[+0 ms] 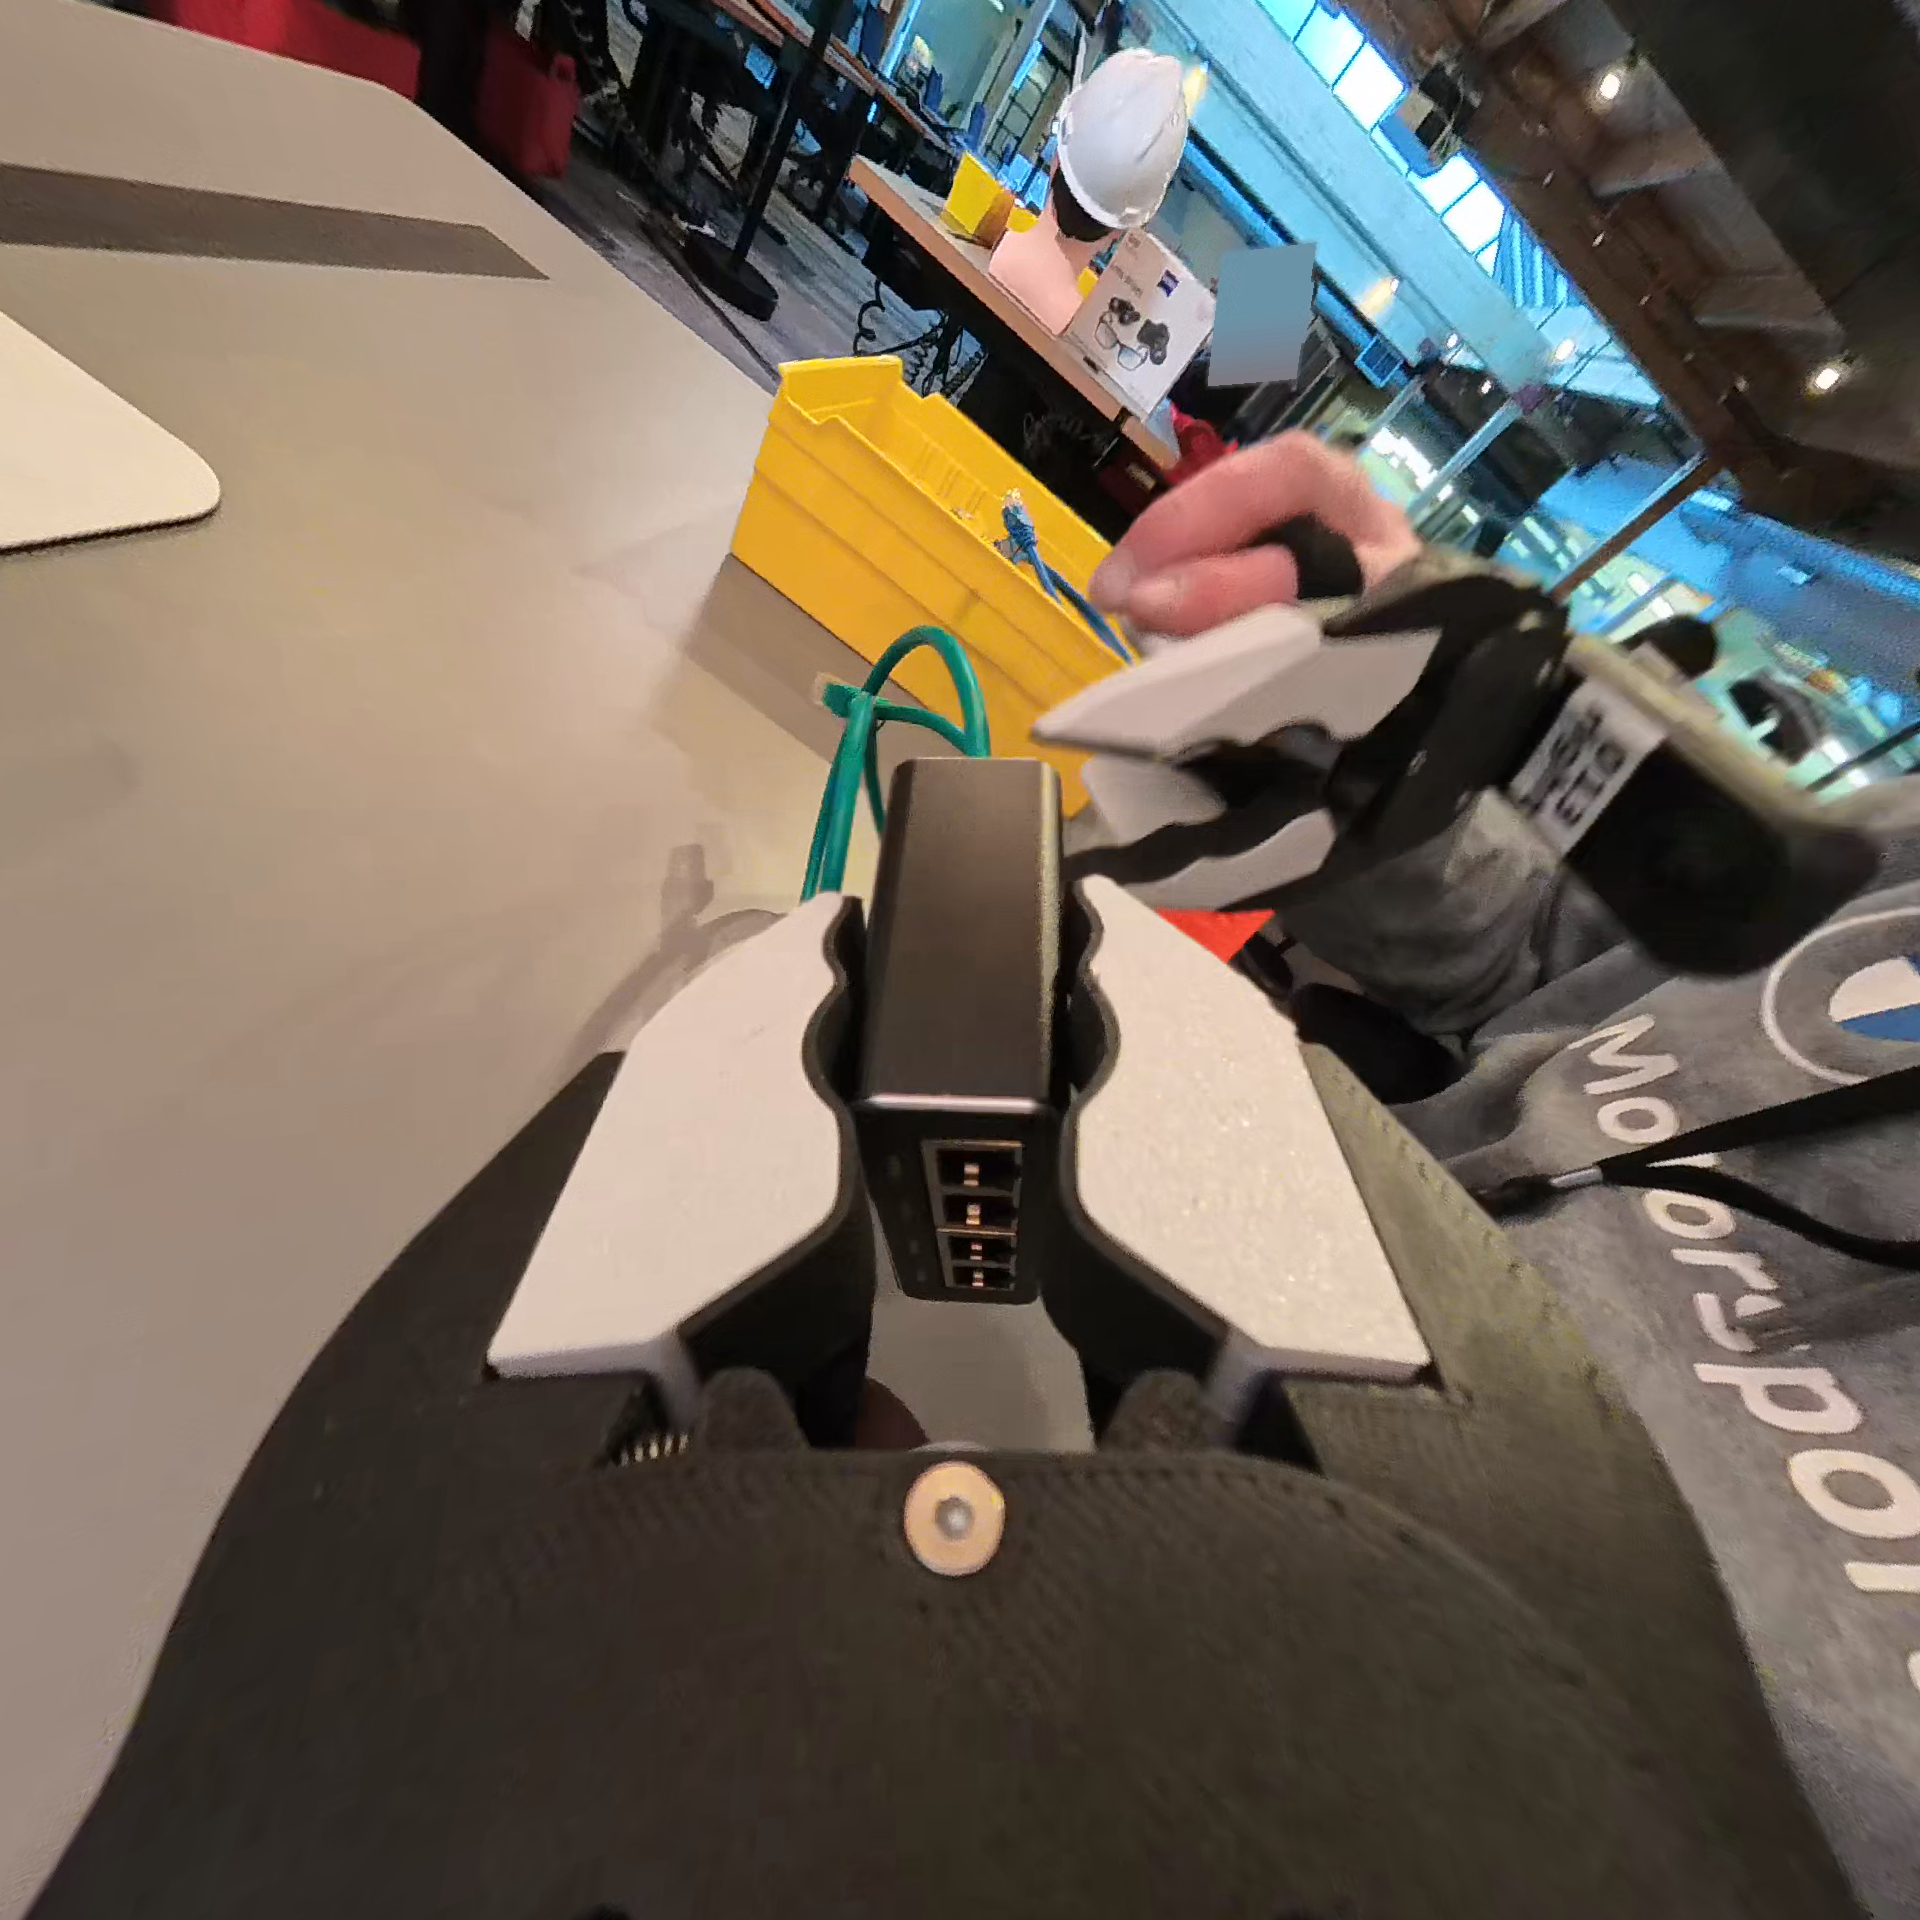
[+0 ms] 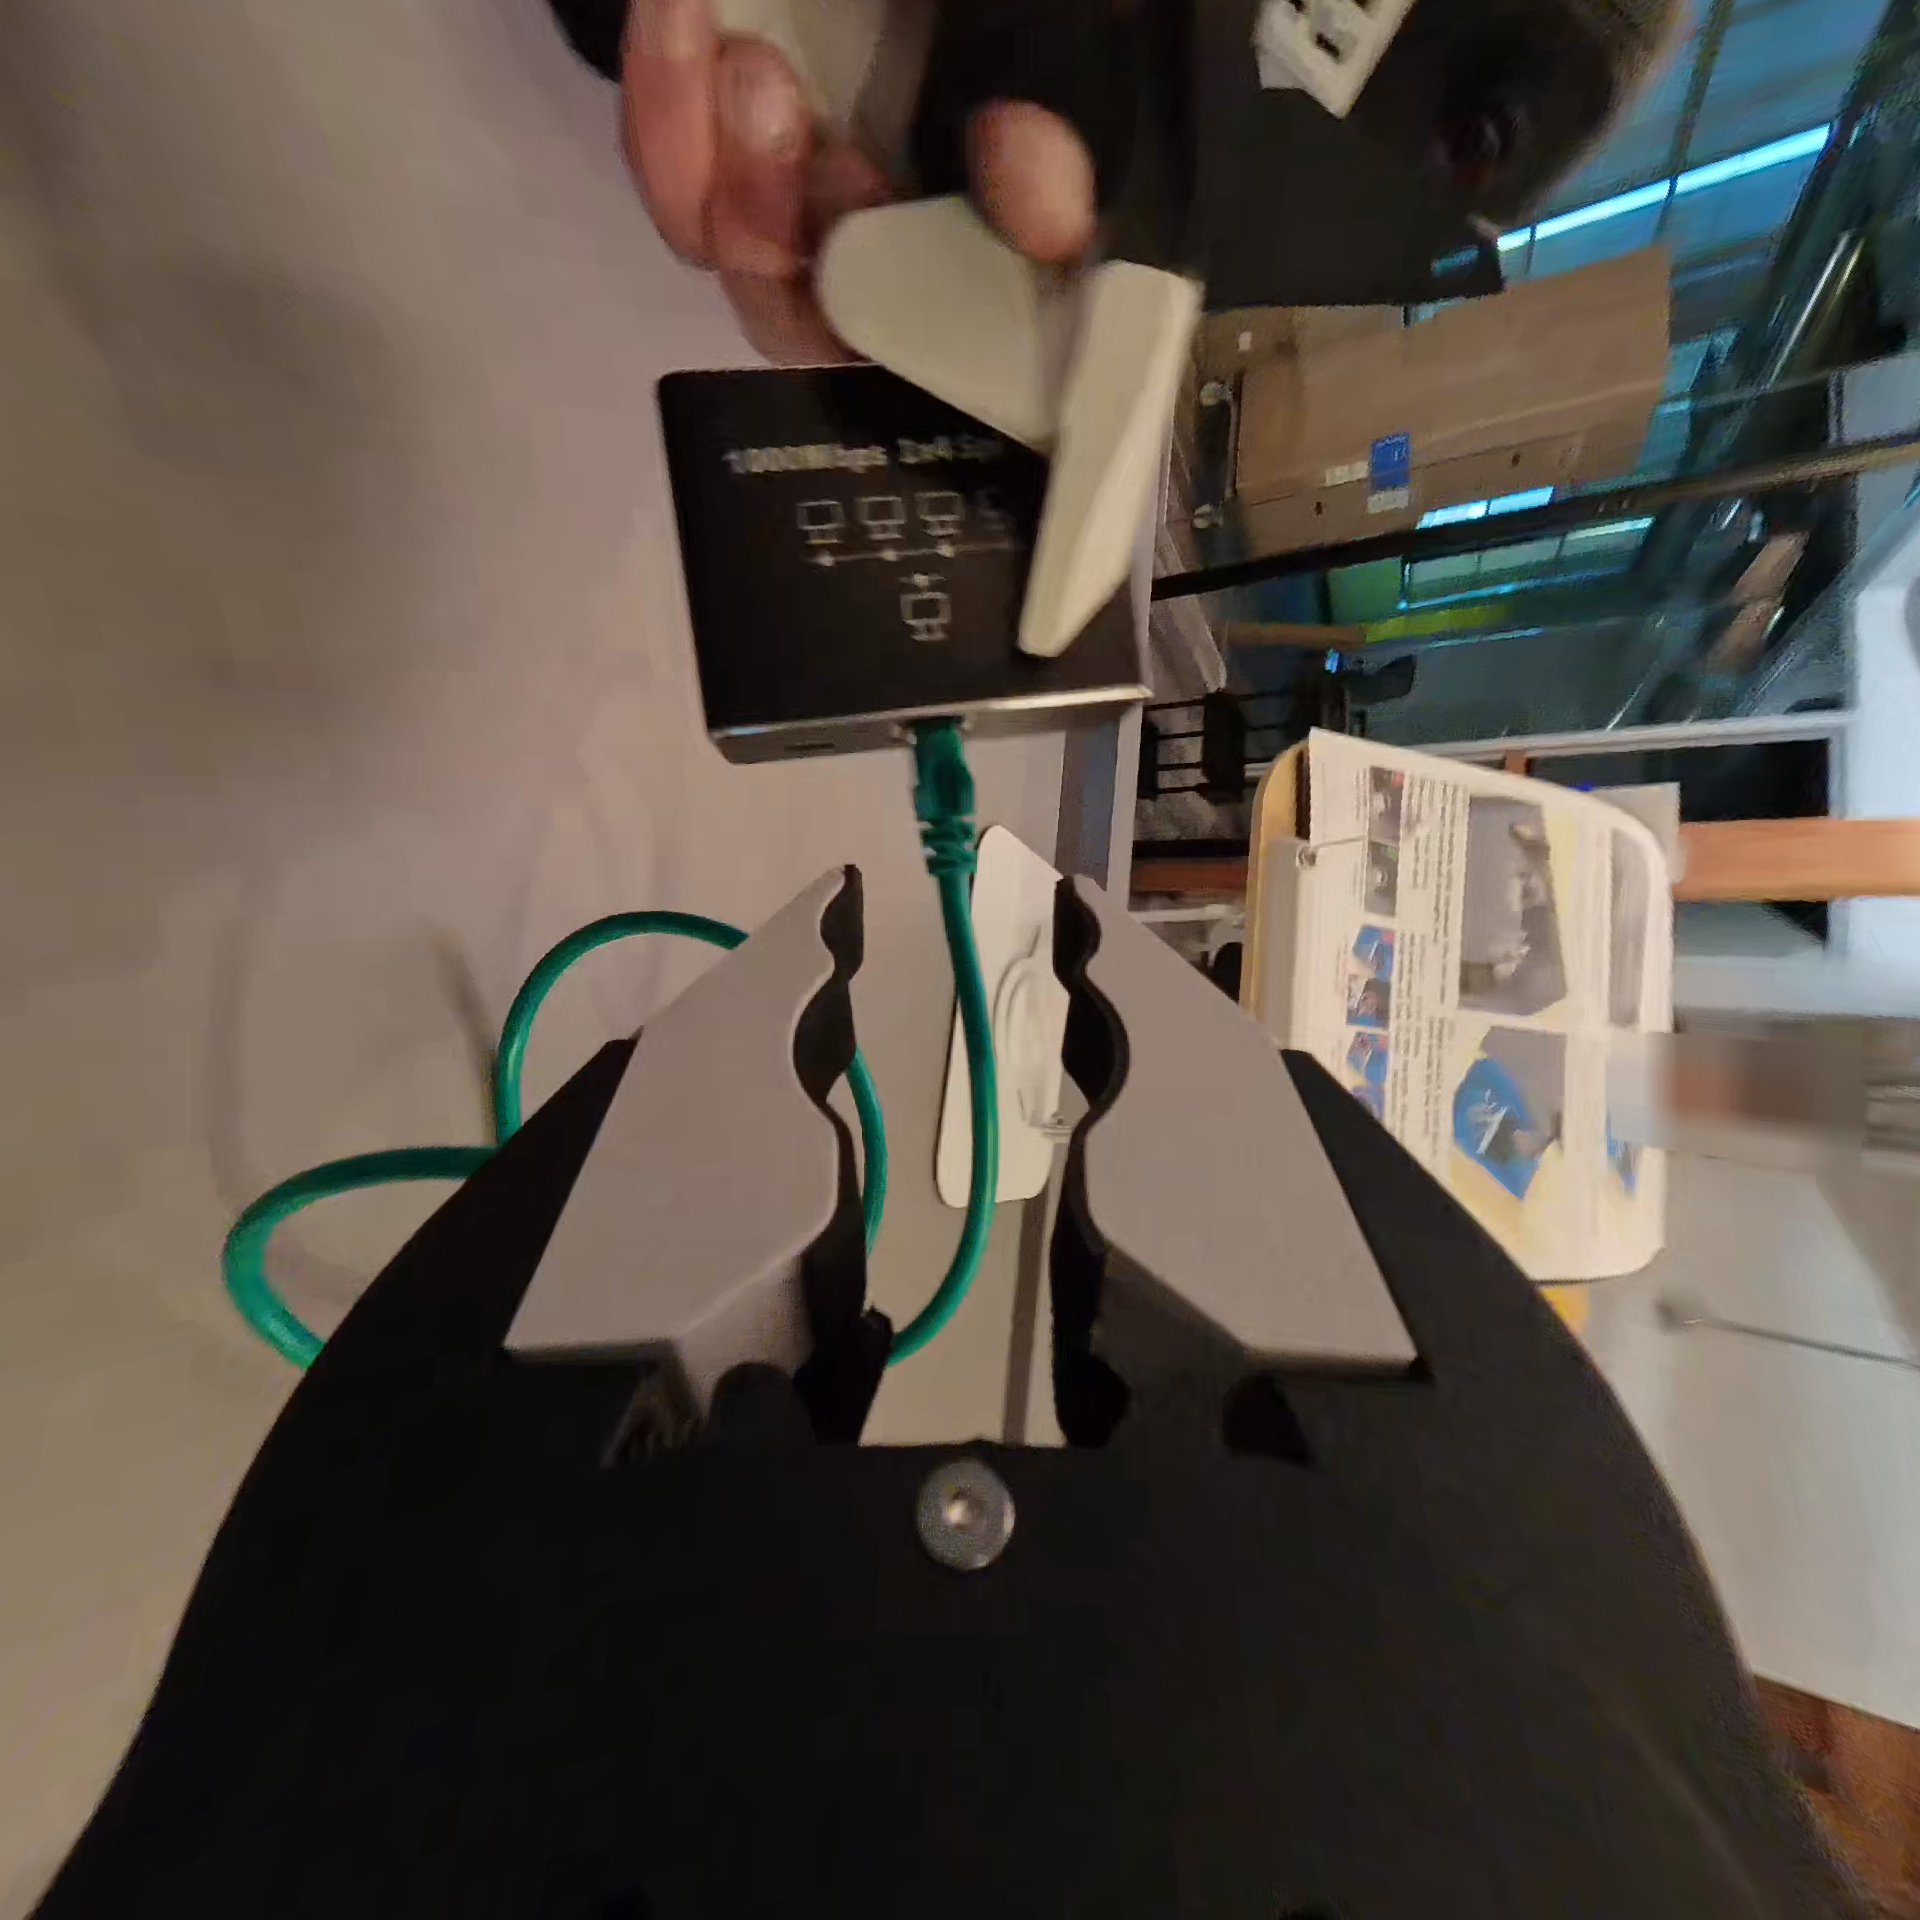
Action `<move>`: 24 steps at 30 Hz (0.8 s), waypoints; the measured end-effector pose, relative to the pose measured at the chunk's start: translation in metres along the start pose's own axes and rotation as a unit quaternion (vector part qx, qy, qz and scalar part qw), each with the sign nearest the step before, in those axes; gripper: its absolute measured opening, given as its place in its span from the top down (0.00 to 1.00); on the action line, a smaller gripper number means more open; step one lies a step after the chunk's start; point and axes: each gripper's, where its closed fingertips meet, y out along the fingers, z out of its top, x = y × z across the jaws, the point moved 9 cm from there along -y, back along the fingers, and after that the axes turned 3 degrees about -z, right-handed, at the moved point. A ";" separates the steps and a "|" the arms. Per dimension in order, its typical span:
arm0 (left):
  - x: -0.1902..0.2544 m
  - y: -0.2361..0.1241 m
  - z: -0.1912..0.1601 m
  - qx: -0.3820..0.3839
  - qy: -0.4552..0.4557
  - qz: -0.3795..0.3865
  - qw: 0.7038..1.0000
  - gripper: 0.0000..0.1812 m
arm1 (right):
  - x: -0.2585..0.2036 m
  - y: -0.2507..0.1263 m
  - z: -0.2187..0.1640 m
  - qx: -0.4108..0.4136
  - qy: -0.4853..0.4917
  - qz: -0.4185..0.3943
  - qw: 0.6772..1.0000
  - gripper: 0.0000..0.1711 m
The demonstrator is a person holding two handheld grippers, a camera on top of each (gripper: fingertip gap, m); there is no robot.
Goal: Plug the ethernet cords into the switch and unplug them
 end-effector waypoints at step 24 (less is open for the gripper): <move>0.022 -0.005 0.016 0.007 0.150 0.068 0.986 0.46 | 0.011 0.020 -0.021 0.044 0.202 0.127 0.970 0.95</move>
